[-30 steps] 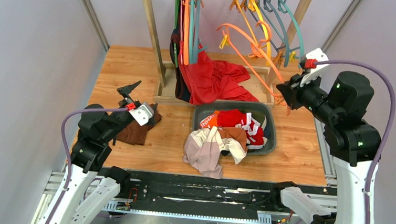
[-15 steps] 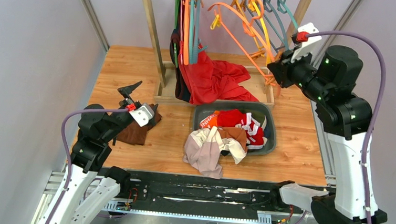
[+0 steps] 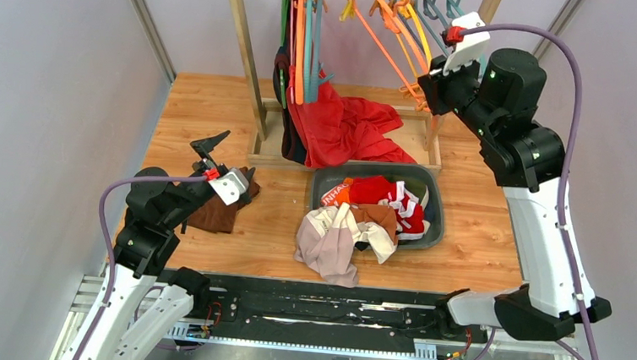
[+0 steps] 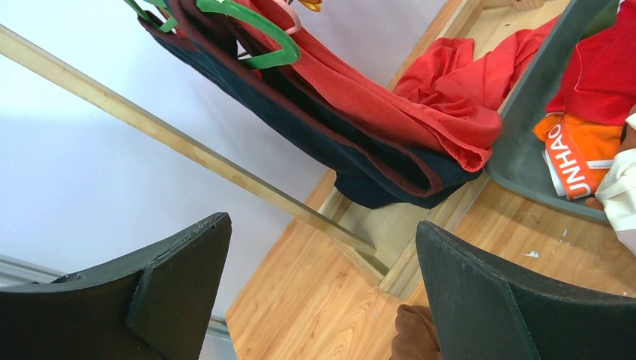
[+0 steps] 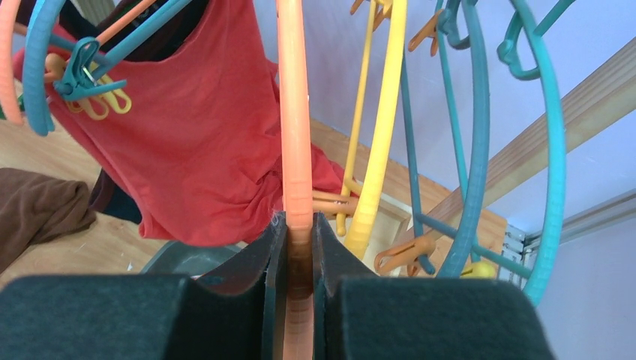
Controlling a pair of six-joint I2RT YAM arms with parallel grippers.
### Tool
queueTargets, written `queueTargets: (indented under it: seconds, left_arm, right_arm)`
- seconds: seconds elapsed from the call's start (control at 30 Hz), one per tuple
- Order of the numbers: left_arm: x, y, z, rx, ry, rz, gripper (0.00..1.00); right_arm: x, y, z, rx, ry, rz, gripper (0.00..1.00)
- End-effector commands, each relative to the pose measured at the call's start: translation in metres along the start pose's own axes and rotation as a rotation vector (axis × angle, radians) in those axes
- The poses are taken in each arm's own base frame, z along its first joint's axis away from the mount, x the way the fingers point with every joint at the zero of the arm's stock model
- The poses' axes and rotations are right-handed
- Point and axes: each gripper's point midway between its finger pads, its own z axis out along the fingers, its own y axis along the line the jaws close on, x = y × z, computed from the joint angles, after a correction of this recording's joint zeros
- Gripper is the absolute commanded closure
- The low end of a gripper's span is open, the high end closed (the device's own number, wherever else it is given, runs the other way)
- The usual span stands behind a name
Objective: Remove the underwear clipped to the hanger
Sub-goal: Place the hanger at the clothesline.
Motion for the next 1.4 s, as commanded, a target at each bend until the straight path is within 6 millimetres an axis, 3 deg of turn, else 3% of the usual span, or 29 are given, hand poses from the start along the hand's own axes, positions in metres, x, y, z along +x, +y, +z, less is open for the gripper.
queueTargets:
  seconds: [0.0, 0.47, 0.83, 1.37]
  left_arm:
    - [-0.006, -0.001, -0.001, 0.005, -0.026, 0.016, 0.02]
    - [-0.004, -0.005, 0.001, 0.027, -0.028, 0.017, 0.02]
    - [-0.003, -0.009, 0.001, 0.043, -0.030, 0.024, 0.02]
    - [-0.002, -0.012, 0.000, 0.056, -0.031, 0.031, 0.02]
  right_arm:
    - [-0.041, -0.011, 0.002, 0.065, -0.130, -0.018, 1.00]
    - [-0.055, -0.009, 0.031, 0.084, -0.174, 0.012, 1.00]
    - [-0.048, -0.007, 0.066, 0.084, -0.137, 0.020, 0.99]
    - [-0.036, 0.001, 0.092, 0.060, -0.097, 0.087, 0.99]
